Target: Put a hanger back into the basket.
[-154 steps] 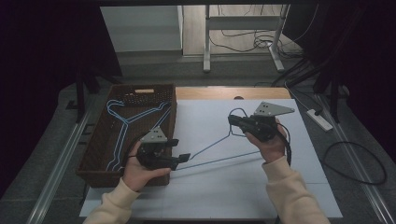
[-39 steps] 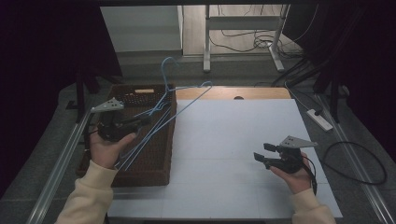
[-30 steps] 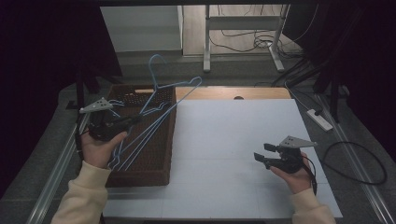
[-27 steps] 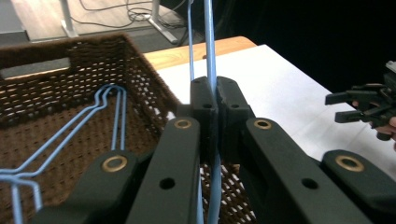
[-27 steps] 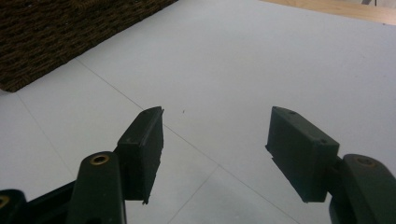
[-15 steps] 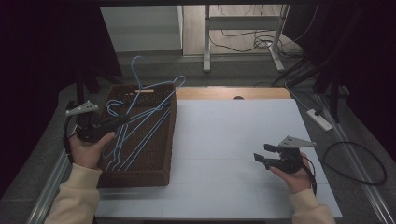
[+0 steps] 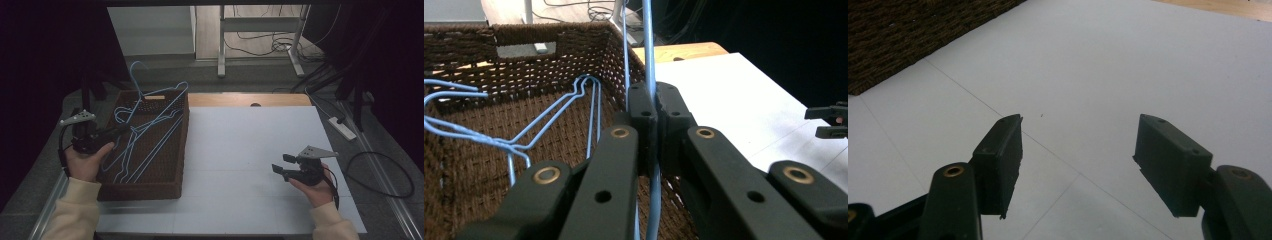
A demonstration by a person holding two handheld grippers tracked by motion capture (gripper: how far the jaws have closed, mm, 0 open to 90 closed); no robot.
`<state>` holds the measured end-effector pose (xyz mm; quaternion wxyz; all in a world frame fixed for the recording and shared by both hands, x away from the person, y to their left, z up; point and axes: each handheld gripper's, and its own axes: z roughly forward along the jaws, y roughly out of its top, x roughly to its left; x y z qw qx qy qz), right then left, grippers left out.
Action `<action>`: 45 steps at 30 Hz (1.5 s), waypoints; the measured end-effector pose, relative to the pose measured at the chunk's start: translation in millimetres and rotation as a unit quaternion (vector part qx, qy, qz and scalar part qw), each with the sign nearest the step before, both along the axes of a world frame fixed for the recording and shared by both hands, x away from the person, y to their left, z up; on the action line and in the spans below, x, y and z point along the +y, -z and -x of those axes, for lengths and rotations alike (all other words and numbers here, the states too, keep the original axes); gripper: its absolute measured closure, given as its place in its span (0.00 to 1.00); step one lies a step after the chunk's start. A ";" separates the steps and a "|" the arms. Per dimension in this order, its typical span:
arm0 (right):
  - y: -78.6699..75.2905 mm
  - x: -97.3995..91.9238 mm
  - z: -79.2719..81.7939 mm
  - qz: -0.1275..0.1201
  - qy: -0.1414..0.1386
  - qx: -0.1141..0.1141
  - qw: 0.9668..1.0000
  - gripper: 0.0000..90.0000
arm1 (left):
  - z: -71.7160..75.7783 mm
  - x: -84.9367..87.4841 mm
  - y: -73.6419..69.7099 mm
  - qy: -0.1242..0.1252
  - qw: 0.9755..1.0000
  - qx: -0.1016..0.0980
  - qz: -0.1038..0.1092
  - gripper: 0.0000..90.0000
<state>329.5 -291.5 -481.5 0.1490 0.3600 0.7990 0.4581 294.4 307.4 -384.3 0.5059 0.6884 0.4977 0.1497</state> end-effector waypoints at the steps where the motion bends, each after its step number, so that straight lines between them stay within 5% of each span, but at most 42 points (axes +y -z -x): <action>1: 0.0 -0.2 -0.1 0.000 0.000 0.000 1.000 0.40 | 1.1 1.4 0.6 0.000 1.000 0.002 -0.003 0.97; 28: 0.3 0.0 -0.4 0.003 0.002 0.001 1.000 0.40 | -2.7 5.9 16.7 -0.001 0.999 0.040 -0.021 0.97; 40: 0.4 -1.3 -0.3 0.002 0.002 0.001 1.000 0.40 | -24.2 -5.9 36.7 0.001 0.994 0.094 -0.049 0.97; 45: 0.2 -0.8 0.0 0.005 0.002 -0.001 1.000 0.40 | -31.9 -10.2 46.2 0.005 0.990 0.122 -0.066 0.96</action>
